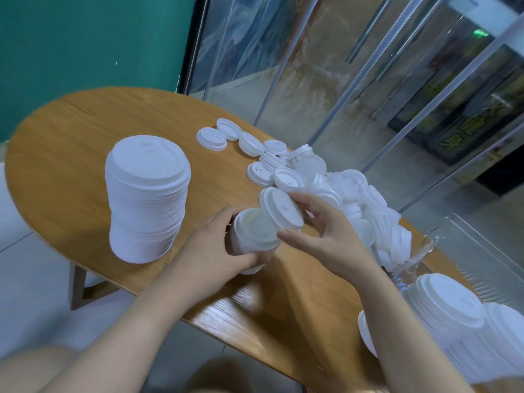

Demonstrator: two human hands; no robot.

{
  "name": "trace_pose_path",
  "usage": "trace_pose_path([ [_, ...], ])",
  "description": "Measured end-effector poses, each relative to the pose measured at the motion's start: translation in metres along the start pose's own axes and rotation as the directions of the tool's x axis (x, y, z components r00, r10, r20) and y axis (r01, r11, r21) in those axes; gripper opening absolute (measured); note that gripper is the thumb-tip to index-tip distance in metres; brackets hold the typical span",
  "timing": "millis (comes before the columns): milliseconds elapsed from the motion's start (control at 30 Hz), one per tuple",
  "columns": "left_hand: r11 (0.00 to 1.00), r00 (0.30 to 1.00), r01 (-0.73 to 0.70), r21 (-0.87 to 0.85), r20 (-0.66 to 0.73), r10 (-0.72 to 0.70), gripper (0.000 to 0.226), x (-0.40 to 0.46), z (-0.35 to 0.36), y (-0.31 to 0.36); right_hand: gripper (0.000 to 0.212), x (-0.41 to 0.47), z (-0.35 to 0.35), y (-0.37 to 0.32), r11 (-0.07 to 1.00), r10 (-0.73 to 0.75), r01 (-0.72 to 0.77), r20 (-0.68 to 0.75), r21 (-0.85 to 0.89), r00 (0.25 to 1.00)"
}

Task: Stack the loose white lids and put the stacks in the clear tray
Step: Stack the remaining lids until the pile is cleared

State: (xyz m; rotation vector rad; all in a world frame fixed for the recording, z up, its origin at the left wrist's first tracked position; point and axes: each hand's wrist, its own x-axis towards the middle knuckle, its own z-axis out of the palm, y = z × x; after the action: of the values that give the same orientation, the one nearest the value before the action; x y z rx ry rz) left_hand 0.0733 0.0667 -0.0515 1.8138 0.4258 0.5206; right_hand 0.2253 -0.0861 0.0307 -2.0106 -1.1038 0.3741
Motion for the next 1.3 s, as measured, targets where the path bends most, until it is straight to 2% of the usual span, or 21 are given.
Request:
trace_pose_path([
  [167, 1.000, 1.000, 0.021, 0.014, -0.008, -0.021, 0.078, -0.002, 0.001, -0.002, 0.067, -0.006, 0.010, 0.001, 0.994, 0.050, -0.043, 0.070, -0.100, 0.996],
  [300, 0.999, 0.999, 0.032, 0.019, -0.014, -0.031, 0.075, -0.002, 0.000, -0.001, 0.079, -0.005, 0.019, 0.006, 0.988, 0.085, -0.073, 0.083, -0.136, 0.993],
  [533, 0.999, 0.999, 0.016, 0.030, -0.031, -0.015, 0.071, 0.000, 0.000, 0.001, 0.083, -0.003, 0.022, 0.002, 0.978, 0.083, -0.065, 0.089, -0.197, 0.993],
  [833, 0.999, 0.999, 0.029, 0.026, -0.023, -0.028, 0.073, 0.000, -0.001, -0.001, 0.087, -0.005, 0.023, 0.004, 0.984, 0.090, -0.071, 0.109, -0.164, 0.990],
  [1000, 0.999, 0.999, 0.031, 0.018, -0.023, -0.030, 0.072, -0.001, -0.001, 0.001, 0.074, -0.004, 0.025, 0.003, 0.991, 0.096, -0.088, 0.076, -0.104, 0.992],
  [1300, 0.999, 1.000, 0.023, 0.047, -0.020, -0.022, 0.073, -0.002, -0.001, 0.003, 0.072, -0.005, 0.025, 0.006, 0.991, 0.084, -0.074, 0.080, -0.115, 0.993],
])
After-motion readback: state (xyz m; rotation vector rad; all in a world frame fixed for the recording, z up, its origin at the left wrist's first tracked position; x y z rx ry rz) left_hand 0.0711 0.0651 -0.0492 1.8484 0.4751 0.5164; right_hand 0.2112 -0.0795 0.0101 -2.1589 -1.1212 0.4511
